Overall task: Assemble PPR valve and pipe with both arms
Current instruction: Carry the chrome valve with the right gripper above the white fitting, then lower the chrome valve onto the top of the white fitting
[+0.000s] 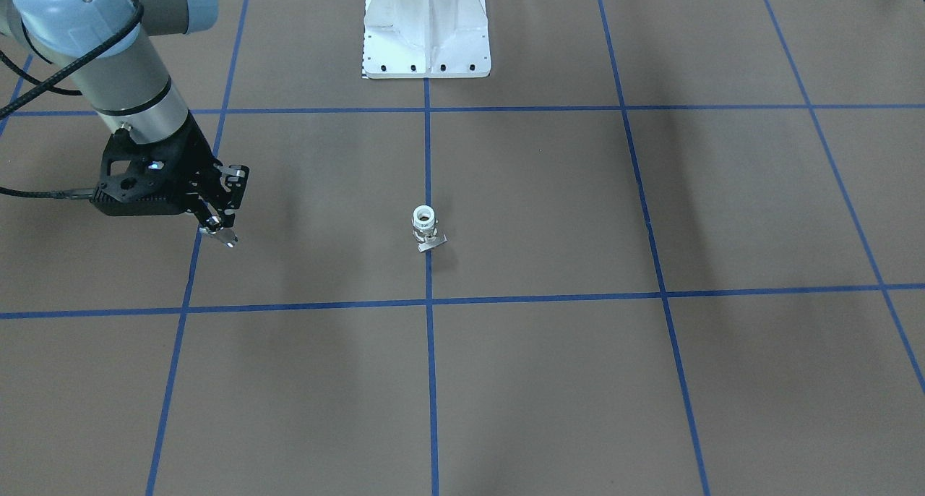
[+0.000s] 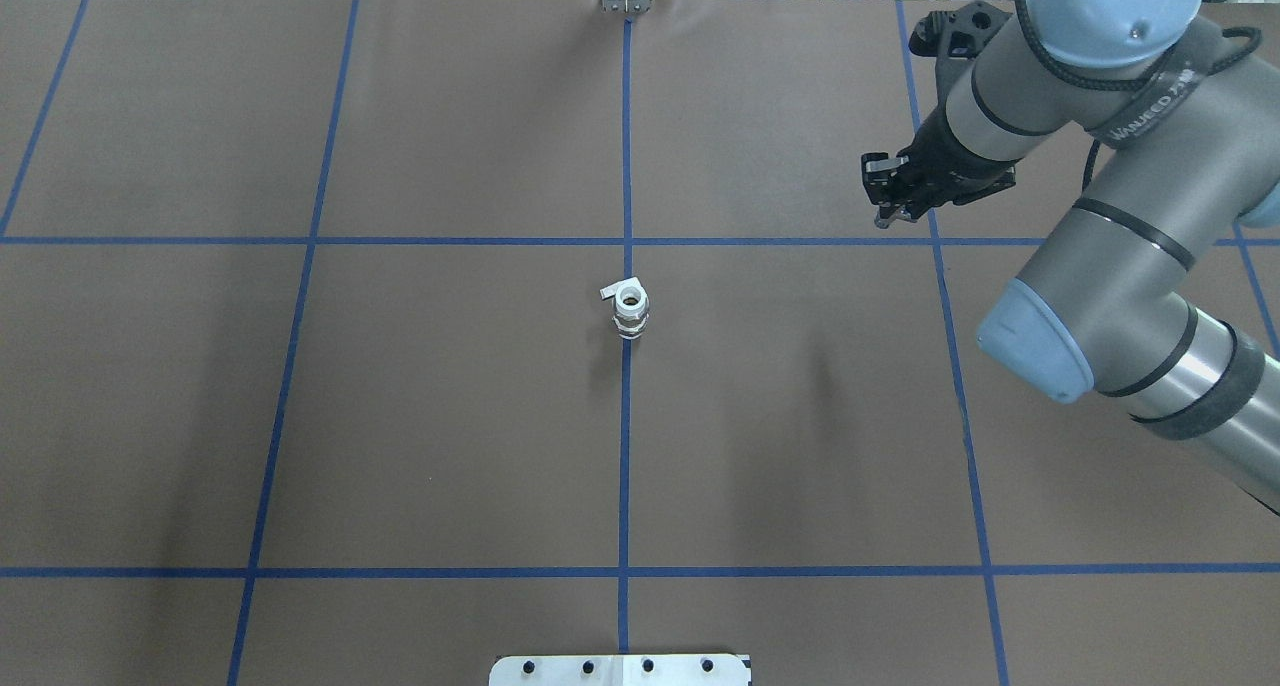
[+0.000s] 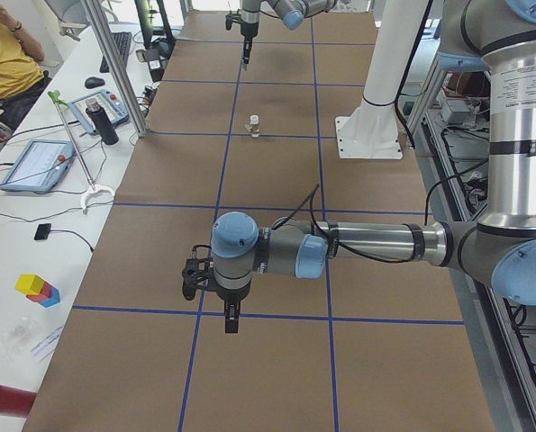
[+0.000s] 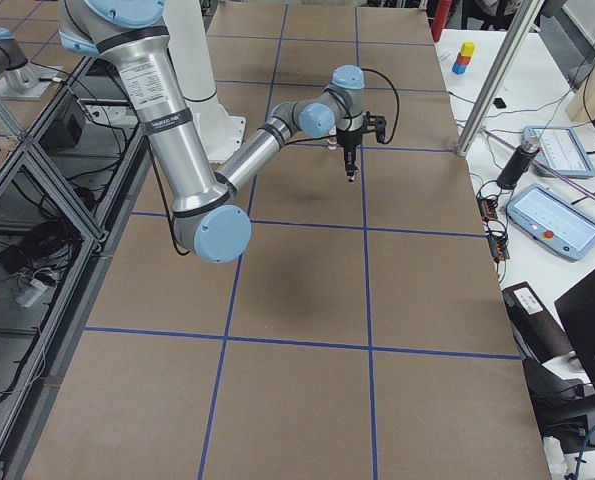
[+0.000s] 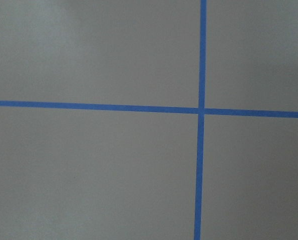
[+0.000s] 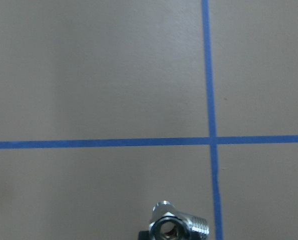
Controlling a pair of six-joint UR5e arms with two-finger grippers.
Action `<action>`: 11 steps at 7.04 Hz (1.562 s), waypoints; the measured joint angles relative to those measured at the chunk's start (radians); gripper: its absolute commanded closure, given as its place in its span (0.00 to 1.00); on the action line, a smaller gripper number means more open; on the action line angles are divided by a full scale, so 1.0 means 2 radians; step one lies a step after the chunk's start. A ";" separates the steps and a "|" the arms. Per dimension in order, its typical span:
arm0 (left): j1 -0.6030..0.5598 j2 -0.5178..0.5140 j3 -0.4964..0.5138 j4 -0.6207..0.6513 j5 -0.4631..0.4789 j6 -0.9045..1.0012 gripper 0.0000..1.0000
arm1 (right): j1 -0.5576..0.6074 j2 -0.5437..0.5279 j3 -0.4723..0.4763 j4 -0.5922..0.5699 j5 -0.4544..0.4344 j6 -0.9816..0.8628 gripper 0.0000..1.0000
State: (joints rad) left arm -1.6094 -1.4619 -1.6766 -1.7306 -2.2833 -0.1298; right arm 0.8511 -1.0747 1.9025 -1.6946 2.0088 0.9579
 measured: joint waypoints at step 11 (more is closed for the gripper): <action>0.000 0.010 -0.002 -0.034 -0.001 -0.001 0.00 | -0.156 0.157 -0.085 -0.023 -0.113 0.239 1.00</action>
State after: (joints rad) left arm -1.6091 -1.4419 -1.6811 -1.7978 -2.2856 -0.1319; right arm 0.5395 -0.7606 1.7333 -1.7410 1.7827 1.4366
